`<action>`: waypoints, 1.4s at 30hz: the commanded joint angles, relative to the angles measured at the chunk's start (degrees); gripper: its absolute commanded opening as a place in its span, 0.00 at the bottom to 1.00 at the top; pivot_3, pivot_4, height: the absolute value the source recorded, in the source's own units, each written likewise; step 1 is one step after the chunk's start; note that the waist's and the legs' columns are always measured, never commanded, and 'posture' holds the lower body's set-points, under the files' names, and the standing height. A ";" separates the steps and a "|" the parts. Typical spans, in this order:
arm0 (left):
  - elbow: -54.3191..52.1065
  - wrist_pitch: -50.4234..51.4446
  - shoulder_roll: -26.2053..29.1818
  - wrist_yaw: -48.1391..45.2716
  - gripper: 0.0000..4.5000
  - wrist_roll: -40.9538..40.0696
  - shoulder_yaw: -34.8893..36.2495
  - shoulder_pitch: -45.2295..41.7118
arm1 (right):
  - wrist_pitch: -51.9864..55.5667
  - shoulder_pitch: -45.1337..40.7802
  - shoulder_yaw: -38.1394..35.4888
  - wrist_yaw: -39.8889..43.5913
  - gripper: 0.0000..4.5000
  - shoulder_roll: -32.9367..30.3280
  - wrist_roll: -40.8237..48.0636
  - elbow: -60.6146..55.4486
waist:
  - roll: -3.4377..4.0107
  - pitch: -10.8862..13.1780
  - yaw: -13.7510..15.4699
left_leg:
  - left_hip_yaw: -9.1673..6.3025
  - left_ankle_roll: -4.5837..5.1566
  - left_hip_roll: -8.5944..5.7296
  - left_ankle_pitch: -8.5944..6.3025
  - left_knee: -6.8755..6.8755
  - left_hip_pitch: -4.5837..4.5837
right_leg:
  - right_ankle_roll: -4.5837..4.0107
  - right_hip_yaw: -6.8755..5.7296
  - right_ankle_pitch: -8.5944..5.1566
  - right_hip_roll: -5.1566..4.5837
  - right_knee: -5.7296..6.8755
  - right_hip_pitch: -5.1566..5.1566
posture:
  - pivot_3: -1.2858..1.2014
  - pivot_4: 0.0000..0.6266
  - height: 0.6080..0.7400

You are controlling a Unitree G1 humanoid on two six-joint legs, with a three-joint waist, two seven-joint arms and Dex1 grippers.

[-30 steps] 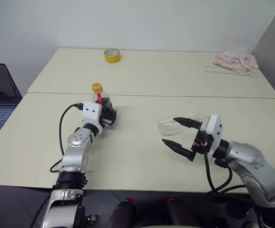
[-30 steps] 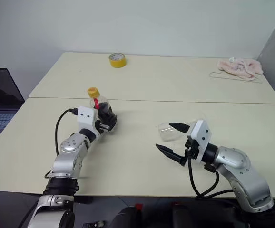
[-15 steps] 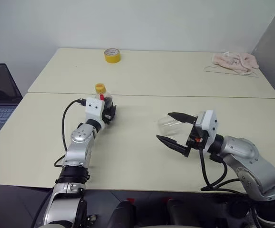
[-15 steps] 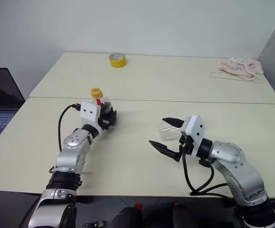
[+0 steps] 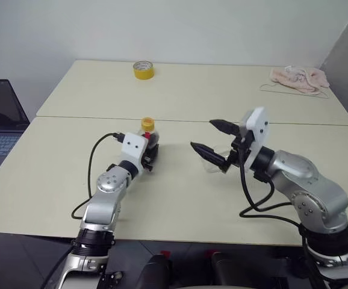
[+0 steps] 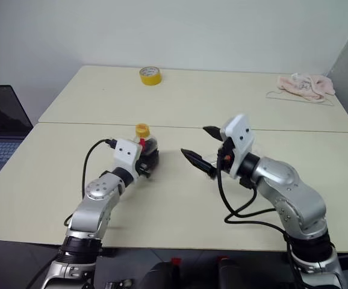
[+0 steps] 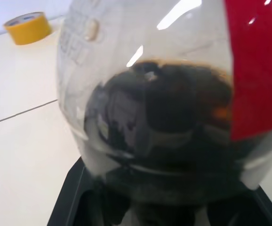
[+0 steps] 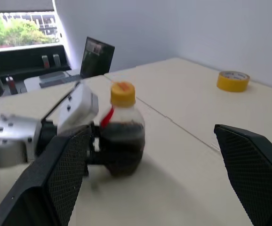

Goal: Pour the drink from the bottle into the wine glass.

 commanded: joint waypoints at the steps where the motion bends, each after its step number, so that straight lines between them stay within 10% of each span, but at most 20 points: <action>1: -5.60 0.39 -0.91 2.27 0.40 2.43 -1.49 -1.00 | 4.71 -3.80 1.10 -3.85 1.00 2.64 0.46 1.51 | 0.00 0.00 -0.04 | 0.01 0.00 0.00 0.00 0.00 0.00 | 0.00 0.01 0.00 0.00 0.01 0.00 | 0.52 0.24 1.00; 24: -5.93 -4.41 -4.06 5.18 0.33 8.44 -5.15 -0.09 | 4.29 -13.77 4.16 -9.51 1.00 15.18 -6.60 15.21 | 0.00 -0.01 -0.93 | 0.00 -0.05 -0.01 0.04 0.22 -0.82 | -0.05 -0.03 0.05 0.00 0.25 -0.86 | 0.52 0.24 1.00; 35: -5.94 -4.21 -4.05 5.35 0.29 8.35 -4.01 -0.71 | 5.12 -13.26 4.70 -7.42 0.27 13.78 -7.58 14.59 | 0.00 -0.01 -1.40 | -0.01 -0.04 -0.01 0.04 0.21 -0.82 | -0.05 -0.03 0.05 0.00 0.25 -0.86 | 0.52 0.24 1.00; 42: -6.48 -3.78 -4.06 4.49 0.23 7.45 -3.78 -0.95 | 3.44 -13.55 5.92 -6.03 0.27 12.36 -8.76 13.68 | 0.00 -0.01 -1.39 | 0.00 -0.04 -0.02 0.04 0.21 -0.82 | -0.05 -0.02 0.05 0.00 0.25 -0.86 | 0.52 0.24 1.00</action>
